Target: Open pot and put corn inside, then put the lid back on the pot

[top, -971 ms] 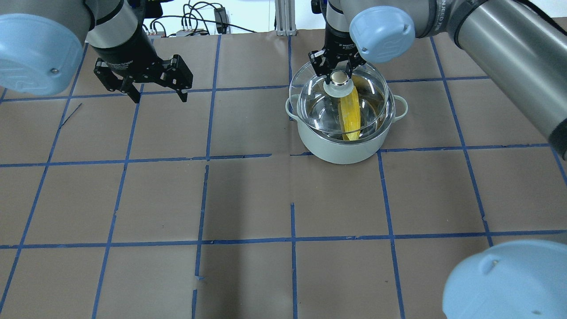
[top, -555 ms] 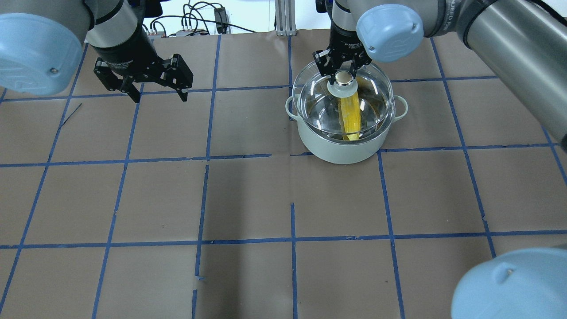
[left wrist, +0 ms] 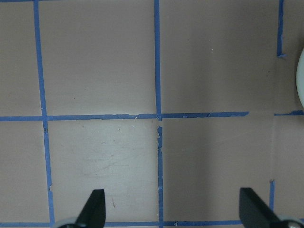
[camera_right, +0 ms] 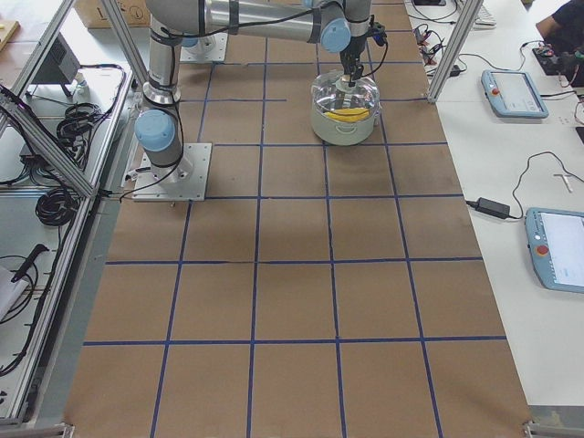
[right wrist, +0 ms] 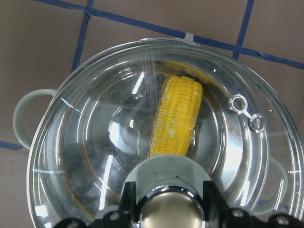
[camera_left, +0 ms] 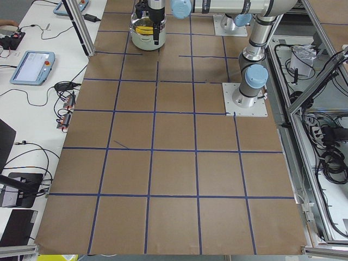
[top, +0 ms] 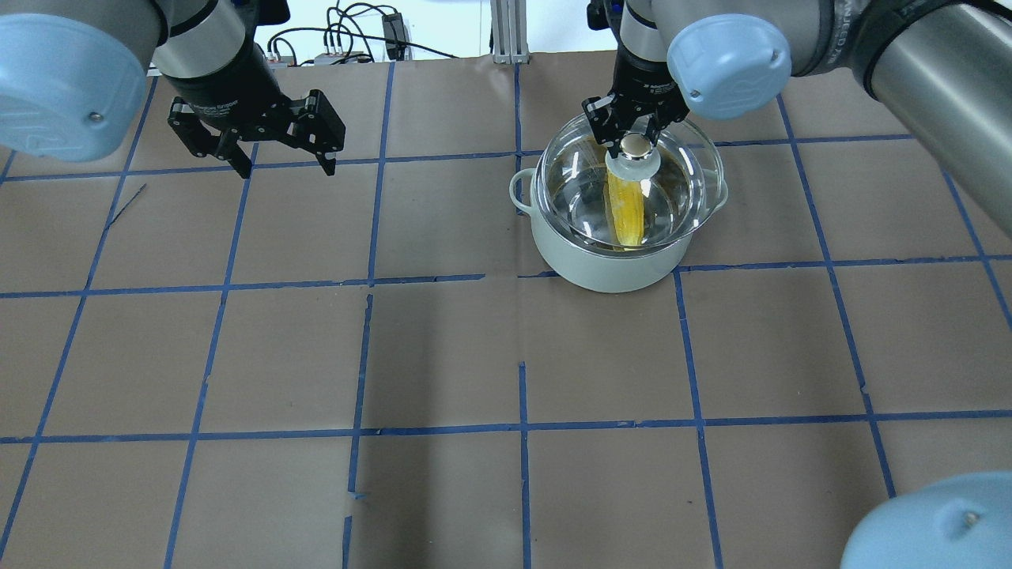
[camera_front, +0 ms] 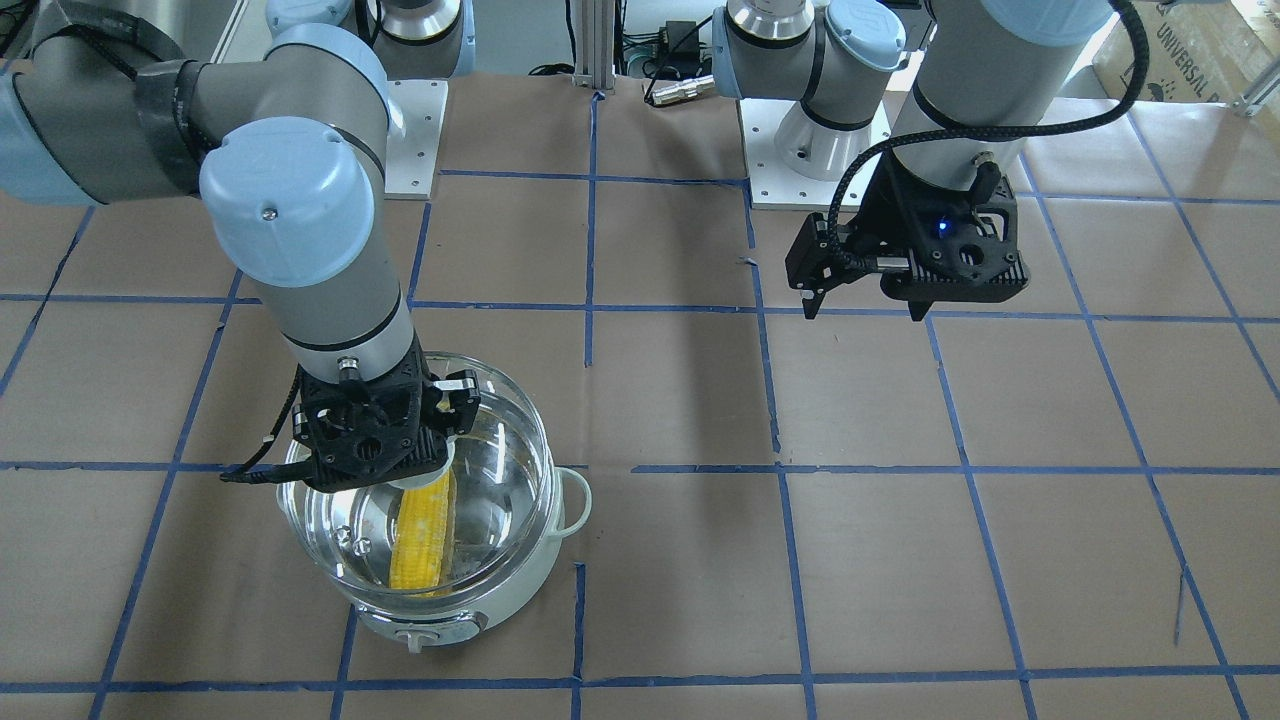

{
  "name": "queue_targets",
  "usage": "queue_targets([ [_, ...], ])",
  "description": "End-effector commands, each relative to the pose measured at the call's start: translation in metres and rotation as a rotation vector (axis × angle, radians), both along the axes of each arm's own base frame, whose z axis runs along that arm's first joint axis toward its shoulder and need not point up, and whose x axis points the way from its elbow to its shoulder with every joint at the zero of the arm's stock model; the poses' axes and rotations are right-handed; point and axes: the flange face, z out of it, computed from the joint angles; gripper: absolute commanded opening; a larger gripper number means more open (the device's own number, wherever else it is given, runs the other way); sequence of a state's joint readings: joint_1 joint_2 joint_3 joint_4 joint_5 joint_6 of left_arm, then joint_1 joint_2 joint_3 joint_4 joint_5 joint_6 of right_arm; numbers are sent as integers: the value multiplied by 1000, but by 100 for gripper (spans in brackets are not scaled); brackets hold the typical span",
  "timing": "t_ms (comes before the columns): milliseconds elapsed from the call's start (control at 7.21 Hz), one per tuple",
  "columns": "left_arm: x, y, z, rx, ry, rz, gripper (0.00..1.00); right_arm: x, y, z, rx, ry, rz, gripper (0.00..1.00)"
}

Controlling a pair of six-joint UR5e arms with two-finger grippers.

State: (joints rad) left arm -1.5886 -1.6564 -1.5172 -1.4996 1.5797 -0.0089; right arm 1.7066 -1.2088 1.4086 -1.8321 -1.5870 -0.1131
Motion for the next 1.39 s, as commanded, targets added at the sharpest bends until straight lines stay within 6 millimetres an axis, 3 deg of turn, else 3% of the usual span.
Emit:
queue_targets([
  [0,-1,0,0,1,-6,-2,100,-5,-3,-8,11,2,-8,40],
  [555,-1,-4,-5,5,-5,-3,100,-2,-8,-11,11,2,-7,40],
  [832,-1,4,6,-7,-5,-2,100,-1,-6,-18,23,0,-13,40],
  [1248,1,4,0,24,-5,0,100,5,-8,-26,25,-1,0,40],
])
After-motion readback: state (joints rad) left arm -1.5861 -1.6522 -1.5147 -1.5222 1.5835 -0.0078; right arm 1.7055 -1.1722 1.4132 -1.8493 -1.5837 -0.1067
